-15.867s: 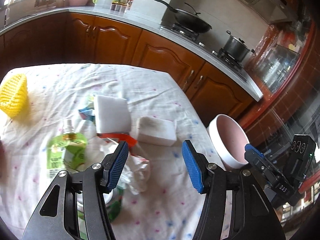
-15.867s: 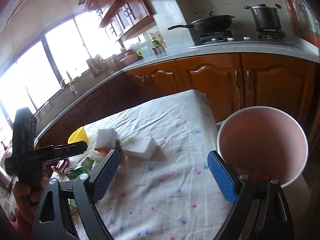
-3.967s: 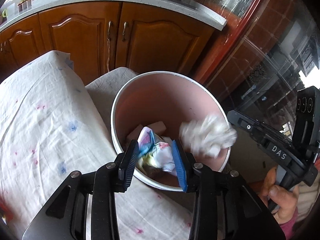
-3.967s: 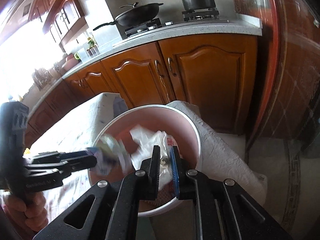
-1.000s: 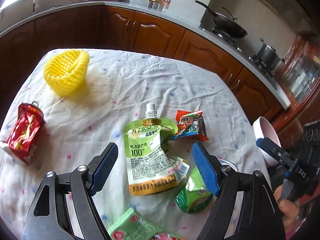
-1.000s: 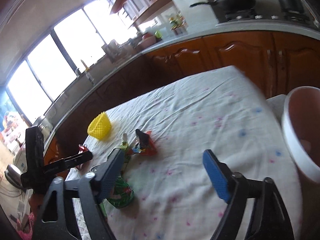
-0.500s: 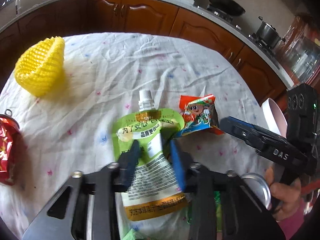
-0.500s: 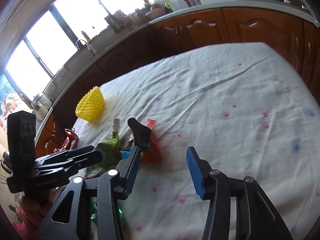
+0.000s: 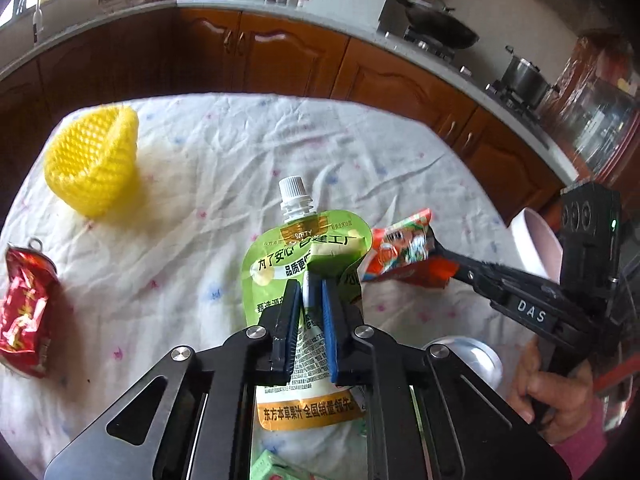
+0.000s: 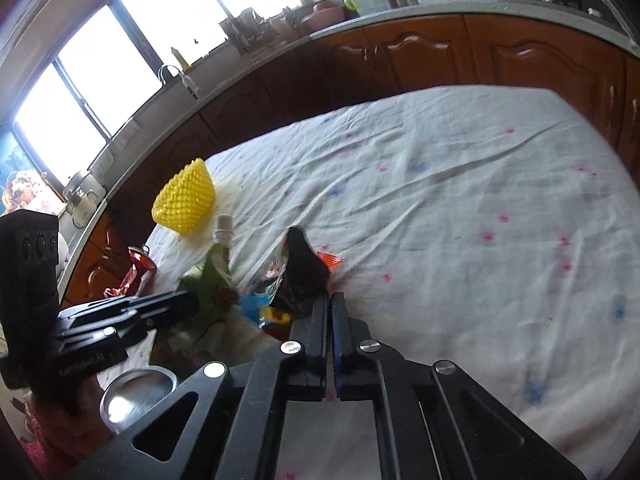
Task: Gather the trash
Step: 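Carry the pouch and snack packet over the pink bin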
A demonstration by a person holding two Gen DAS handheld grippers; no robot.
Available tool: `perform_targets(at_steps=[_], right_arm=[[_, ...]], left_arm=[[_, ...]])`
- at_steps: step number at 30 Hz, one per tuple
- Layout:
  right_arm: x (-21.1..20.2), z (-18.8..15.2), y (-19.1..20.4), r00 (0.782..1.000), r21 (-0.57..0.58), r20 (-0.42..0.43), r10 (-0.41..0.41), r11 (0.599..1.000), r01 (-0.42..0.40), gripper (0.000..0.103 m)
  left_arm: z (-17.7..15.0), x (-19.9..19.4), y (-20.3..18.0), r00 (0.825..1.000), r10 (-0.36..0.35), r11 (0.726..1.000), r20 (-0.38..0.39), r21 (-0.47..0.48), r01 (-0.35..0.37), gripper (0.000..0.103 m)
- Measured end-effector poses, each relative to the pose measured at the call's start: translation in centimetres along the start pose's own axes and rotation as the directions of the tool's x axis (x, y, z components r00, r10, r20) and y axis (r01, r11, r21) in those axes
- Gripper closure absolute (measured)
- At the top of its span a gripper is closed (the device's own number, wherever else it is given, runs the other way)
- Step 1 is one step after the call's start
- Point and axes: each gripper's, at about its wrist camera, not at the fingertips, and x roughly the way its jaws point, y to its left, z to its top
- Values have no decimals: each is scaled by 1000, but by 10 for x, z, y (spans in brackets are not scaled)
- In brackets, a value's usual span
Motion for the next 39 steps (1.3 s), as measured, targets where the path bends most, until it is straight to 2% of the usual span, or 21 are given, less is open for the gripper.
perform_targets(at_steps=[8, 18, 24, 32, 39], right_arm=[[-55, -12, -16, 994, 47, 101, -29, 999, 24, 102], [-130, -31, -41, 973, 102, 206, -100, 991, 81, 102], [-167, -47, -57, 955, 131, 250, -158, 983, 129, 102], [-196, -70, -80, 944, 180, 256, -210, 970, 167, 102], [-216, -87, -99, 932, 230, 266, -246, 955, 186, 102]], left_arm=[[17, -37, -29, 992, -37, 999, 119, 23, 35, 94], [23, -54, -97, 975, -168, 982, 148, 106, 153, 94], [8, -41, -133, 968, -237, 965, 87, 133, 225, 94], [-13, -18, -167, 967, -254, 957, 6, 150, 250, 94], [-19, -11, -188, 963, -269, 947, -22, 177, 268, 94]])
